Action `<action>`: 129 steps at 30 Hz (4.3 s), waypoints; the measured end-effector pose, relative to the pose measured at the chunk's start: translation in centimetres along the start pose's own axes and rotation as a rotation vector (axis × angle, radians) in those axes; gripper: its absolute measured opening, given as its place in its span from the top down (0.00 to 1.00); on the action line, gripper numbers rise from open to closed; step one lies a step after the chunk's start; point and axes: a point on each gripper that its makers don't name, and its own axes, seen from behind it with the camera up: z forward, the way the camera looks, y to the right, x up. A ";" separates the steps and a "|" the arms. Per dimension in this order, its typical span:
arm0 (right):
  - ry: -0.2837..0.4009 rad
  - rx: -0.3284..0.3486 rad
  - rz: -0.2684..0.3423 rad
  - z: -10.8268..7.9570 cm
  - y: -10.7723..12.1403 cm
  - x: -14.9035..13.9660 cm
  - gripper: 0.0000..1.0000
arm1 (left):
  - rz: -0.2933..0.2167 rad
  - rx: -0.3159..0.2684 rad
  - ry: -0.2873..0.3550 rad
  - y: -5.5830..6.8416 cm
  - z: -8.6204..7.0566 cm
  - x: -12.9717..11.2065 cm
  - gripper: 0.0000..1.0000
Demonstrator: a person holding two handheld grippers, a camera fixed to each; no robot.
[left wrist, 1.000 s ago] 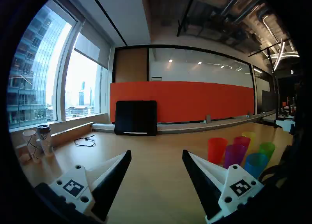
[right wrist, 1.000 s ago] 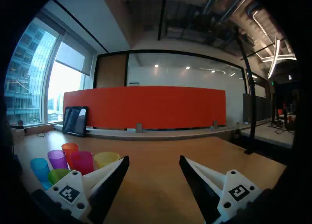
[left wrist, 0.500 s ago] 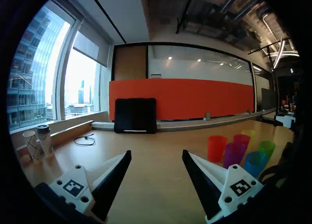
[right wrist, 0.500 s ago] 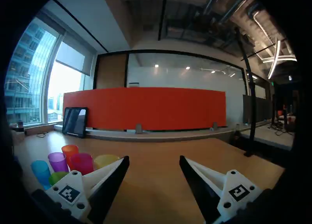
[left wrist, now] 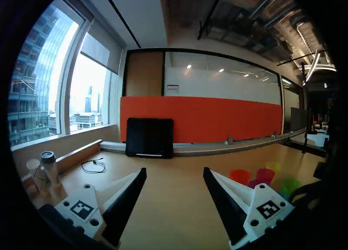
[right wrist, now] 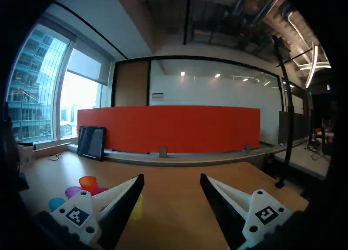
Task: Pour water
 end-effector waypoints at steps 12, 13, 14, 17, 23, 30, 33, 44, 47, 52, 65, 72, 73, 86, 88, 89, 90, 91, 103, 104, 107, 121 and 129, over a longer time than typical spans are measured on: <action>-0.036 0.044 -0.013 0.7 -0.9 5.1 0.01 | 0.041 -0.056 0.018 1.3 1.9 7.3 0.03; -0.037 0.048 -0.013 0.8 -1.0 5.5 0.01 | 0.039 -0.062 0.020 1.5 2.1 7.9 0.03; -0.038 0.051 -0.013 0.9 -1.1 5.9 0.01 | 0.037 -0.068 0.021 1.8 2.3 8.3 0.03; -0.038 0.061 -0.011 1.1 -1.4 7.1 0.01 | 0.028 -0.094 0.024 2.6 2.7 9.6 0.03; -0.034 0.080 -0.004 1.3 -2.0 9.1 0.01 | 0.021 -0.117 0.026 3.3 3.3 12.5 0.03; -0.033 0.092 -0.002 1.4 -1.5 10.6 0.01 | -0.002 -0.150 0.029 3.6 4.2 14.8 0.03; -0.041 0.101 -0.003 1.4 -1.3 10.5 0.01 | -0.002 -0.165 0.028 3.8 4.6 15.3 0.03; -0.049 0.247 -0.016 0.8 -3.2 10.7 0.01 | 0.032 -0.294 -0.013 6.7 5.1 14.5 0.03; -0.054 0.299 -0.026 0.5 -4.2 10.9 0.01 | 0.048 -0.336 -0.015 7.7 4.8 14.5 0.03; -0.055 0.392 -0.041 -0.3 -6.1 11.3 0.01 | 0.062 -0.423 -0.027 9.8 4.1 14.6 0.03; -0.031 0.591 -0.060 -2.6 -10.4 13.1 0.01 | 0.040 -0.586 -0.061 12.8 2.8 14.1 0.03; -0.040 0.644 -0.074 -3.1 -11.4 13.0 0.01 | 0.066 -0.632 -0.064 13.9 2.2 13.7 0.03; -0.046 0.650 -0.078 -3.1 -11.5 12.9 0.01 | 0.064 -0.640 -0.070 14.1 2.1 13.5 0.03; -0.121 0.754 -0.097 -4.3 -12.7 11.6 0.01 | 0.110 -0.731 -0.115 15.6 0.8 10.9 0.03; -0.132 0.767 -0.103 -4.4 -12.8 11.3 0.01 | 0.117 -0.747 -0.122 15.9 0.5 10.5 0.03; -0.136 0.772 -0.105 -4.5 -12.9 11.2 0.01 | 0.120 -0.755 -0.126 16.0 0.4 10.2 0.03; -0.140 0.778 -0.109 -4.6 -12.9 11.0 0.01 | 0.122 -0.762 -0.130 16.1 0.3 10.0 0.03; -0.143 0.784 -0.115 -4.7 -13.0 10.7 0.01 | 0.124 -0.768 -0.135 16.2 0.3 9.7 0.03; -0.207 0.831 -0.190 -5.2 -14.0 6.6 0.01 | 0.155 -0.825 -0.184 17.4 -0.7 6.2 0.03; -0.213 0.834 -0.193 -5.2 -14.0 6.3 0.01 | 0.159 -0.828 -0.188 17.5 -0.8 5.9 0.03; -0.229 0.837 -0.206 -5.2 -14.0 5.3 0.01 | 0.175 -0.838 -0.203 17.9 -1.1 4.8 0.03; -0.299 0.861 -0.241 -5.9 -13.5 1.1 0.01 | 0.218 -0.877 -0.260 19.2 -2.6 0.1 0.03; -0.352 0.874 -0.289 -6.4 -13.0 -2.0 0.01 | 0.242 -0.893 -0.298 19.8 -3.5 -2.5 0.03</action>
